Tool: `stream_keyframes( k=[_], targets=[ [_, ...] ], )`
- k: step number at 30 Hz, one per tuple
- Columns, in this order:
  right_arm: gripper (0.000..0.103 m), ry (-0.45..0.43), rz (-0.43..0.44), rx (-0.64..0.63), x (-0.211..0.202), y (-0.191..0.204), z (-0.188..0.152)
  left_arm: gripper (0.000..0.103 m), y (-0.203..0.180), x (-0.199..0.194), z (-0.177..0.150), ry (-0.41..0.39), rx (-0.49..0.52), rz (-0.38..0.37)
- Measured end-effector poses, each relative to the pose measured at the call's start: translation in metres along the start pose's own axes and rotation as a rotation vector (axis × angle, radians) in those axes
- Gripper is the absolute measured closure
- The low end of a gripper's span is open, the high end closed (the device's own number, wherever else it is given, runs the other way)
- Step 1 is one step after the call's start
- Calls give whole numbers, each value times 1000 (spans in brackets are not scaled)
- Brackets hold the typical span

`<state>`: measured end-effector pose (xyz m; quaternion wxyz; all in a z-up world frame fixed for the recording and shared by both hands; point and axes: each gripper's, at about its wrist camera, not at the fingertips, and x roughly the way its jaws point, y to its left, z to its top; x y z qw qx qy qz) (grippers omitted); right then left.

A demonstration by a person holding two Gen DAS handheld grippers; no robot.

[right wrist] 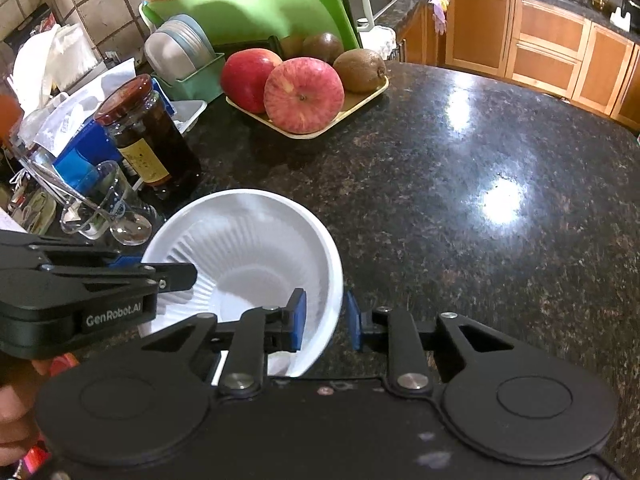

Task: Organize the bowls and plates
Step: 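Lift the ribbed white bowl with the left tool toward the nested bowls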

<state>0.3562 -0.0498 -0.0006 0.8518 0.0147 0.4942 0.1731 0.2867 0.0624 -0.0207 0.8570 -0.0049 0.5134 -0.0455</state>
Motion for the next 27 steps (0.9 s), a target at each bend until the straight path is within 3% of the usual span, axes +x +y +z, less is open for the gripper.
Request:
stream_keyframes(
  k=[11,17,19,27],
  targets=[
    [79,17,8,34,-3,2,0,87,-2,3,1,3,17,29],
    [80,45,-14,28,8,1,-4,84,-2,9,-2,14,29,18],
    [85,43,-11,27,8,2,-4,84,-2,11,-3,13,27,12],
    [85,28,-20,27,-3,7,-2,85,-1,3,-2,5,26,-4]
  ],
)
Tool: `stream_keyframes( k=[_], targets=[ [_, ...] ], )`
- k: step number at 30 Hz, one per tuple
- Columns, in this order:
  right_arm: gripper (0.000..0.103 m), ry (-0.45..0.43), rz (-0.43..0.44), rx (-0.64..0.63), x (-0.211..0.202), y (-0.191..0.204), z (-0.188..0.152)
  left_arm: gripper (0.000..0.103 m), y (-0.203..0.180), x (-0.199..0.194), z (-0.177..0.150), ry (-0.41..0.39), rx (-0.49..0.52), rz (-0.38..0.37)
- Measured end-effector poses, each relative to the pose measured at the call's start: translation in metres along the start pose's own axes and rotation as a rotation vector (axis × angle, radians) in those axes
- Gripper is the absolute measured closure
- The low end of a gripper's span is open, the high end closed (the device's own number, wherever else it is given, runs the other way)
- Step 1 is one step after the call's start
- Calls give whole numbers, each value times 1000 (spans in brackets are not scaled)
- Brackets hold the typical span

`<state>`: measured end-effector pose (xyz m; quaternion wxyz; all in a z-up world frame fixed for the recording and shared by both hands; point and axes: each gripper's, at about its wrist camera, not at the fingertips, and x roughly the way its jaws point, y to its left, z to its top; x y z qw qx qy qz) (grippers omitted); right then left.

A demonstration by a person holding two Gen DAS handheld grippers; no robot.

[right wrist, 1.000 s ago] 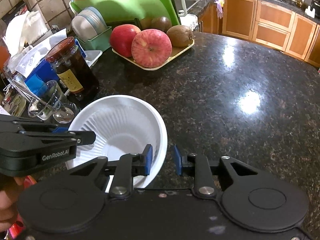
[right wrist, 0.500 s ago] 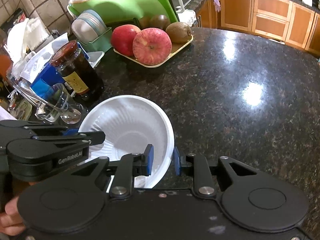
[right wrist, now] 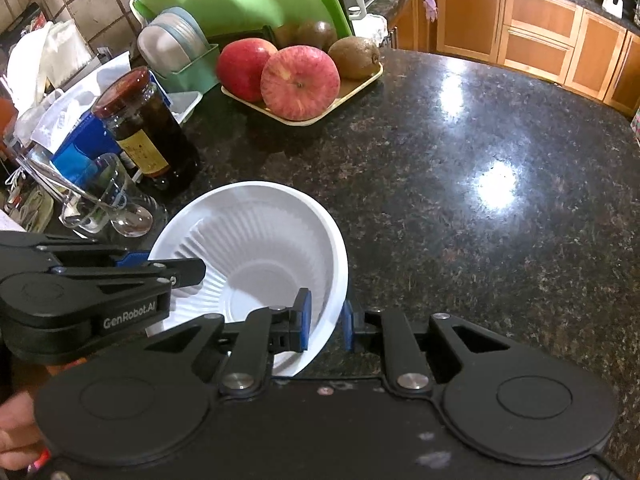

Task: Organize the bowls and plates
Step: 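Lift the ribbed white bowl with the left tool toward the nested bowls, then lower the ribbed bowl into the nested white bowls and open the left tool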

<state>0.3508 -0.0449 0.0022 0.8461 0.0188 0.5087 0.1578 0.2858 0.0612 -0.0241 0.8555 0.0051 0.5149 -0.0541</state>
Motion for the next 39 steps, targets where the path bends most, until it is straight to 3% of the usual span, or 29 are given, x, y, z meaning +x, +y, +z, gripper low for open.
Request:
stream_keyframes(
  k=[7,17,27,39],
  targets=[
    [85,-45,-10,0,-30,7,-6,85,1,-21,0,-15,6,-20],
    [85,-162,-8,6,-113,13,-39,85,-17,-87,-20,-101,70,-57],
    [85,-258,-30,38,-187,-1,-106,85,-58,-135,-57,-175,180,-93],
    [84,-269,-7,117,-202,-23,-185,84,-90,-132,-109,-142,251,-136]
  ],
)
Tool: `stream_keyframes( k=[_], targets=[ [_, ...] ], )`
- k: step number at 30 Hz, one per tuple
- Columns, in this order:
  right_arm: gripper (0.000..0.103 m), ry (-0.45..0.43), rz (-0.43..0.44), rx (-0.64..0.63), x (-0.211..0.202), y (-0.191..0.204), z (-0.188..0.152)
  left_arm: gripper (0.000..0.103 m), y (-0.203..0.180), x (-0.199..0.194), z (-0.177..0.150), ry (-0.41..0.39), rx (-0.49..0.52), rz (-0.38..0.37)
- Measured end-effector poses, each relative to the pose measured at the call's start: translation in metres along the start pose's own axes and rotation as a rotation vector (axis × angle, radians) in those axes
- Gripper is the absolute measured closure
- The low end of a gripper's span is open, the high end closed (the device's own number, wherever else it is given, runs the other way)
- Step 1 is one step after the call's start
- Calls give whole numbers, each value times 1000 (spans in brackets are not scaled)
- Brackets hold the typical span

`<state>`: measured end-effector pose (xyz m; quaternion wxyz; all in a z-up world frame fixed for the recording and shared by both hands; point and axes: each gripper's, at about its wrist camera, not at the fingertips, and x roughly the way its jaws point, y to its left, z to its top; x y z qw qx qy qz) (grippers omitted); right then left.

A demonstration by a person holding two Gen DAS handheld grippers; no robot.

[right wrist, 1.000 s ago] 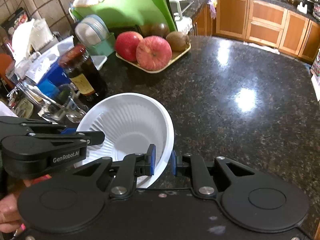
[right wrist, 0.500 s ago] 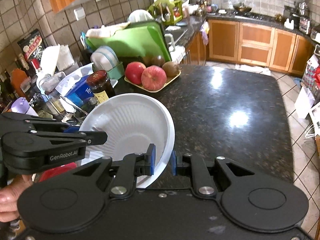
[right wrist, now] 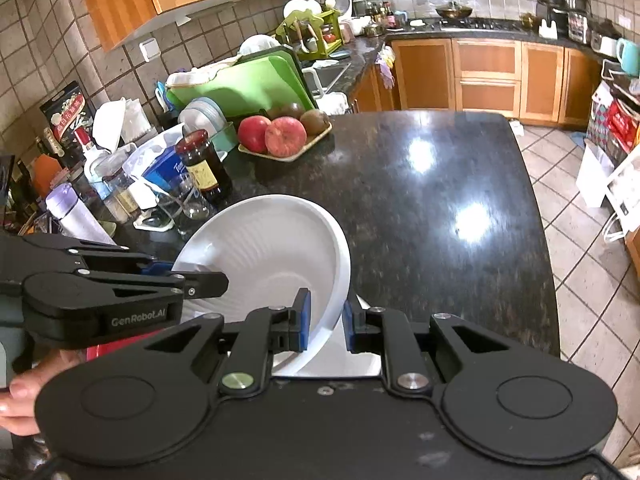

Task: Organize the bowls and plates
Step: 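Lower the ribbed bowl into the nested white bowls and open the left tool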

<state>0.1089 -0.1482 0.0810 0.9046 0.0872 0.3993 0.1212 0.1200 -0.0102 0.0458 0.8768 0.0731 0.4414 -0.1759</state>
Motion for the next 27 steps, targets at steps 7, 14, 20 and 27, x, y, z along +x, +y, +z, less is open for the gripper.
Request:
stream_keyframes(
  k=[7,14,20,27],
  targets=[
    [84,16,27,45,5,-11,-22,84,-9,9,-13,24,-21,7],
    [84,29,21,41,12,-12,-26,84,-16,15,-24,34,-21,15],
    [75,11,6,9,12,-9,-29,72,-15,20,-28,14,-25,28],
    [59,-51,-44,-48,9,-3,-32,53,-15,18,-33,-35,-23,43]
  ],
)
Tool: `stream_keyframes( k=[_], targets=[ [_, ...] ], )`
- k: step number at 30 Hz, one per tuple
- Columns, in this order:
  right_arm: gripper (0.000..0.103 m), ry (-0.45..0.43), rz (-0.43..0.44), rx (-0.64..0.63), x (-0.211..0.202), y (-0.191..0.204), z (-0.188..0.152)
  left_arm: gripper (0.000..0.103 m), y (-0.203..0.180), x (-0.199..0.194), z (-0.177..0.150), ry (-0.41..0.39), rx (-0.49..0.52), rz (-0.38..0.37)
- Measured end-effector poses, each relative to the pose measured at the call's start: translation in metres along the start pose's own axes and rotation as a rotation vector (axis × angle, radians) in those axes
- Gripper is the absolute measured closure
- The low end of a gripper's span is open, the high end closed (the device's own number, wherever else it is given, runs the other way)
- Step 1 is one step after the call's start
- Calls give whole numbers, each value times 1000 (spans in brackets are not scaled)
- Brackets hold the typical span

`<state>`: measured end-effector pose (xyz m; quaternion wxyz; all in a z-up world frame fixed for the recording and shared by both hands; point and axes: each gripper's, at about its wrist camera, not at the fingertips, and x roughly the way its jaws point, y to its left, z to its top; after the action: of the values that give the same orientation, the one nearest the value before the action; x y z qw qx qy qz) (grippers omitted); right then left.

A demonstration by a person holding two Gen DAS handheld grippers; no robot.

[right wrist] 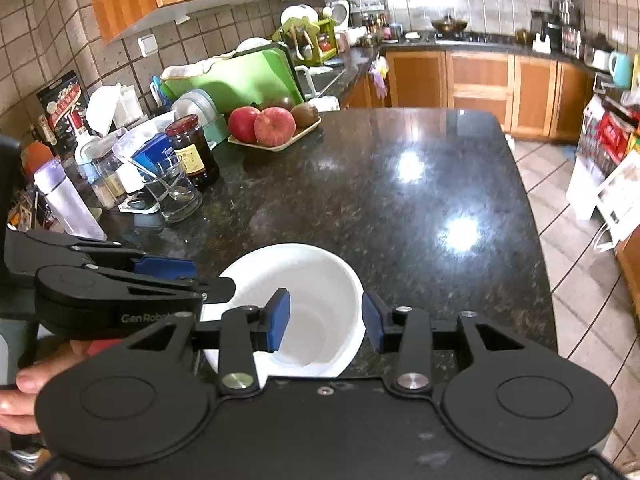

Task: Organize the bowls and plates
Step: 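Lower the ribbed bowl into the nested white bowls and open the left tool, then move the left tool to the bowl stack rim and close its fingers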

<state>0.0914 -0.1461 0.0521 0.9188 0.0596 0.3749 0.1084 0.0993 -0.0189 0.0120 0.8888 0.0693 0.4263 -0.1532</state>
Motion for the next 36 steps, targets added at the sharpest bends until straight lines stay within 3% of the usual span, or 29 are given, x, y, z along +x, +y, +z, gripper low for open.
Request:
stream_keyframes(
  k=[9,16,23,27,30,36],
  targets=[
    [57,13,-33,48,7,-3,-5,52,2,-7,-5,-57,14,32],
    [46,-78,-63,52,-6,5,-12,45,4,-18,-12,-164,20,107],
    [34,-158,-83,65,-8,12,-16,42,15,-21,-19,-160,-25,121],
    [32,-161,-104,69,-1,19,-18,42,22,-22,-26,-155,-55,130],
    [22,-155,-128,59,2,25,-21,42,28,-23,-30,-153,-73,129],
    [21,-167,-169,66,4,36,-25,42,36,-24,-36,-151,-75,130]
  ],
)
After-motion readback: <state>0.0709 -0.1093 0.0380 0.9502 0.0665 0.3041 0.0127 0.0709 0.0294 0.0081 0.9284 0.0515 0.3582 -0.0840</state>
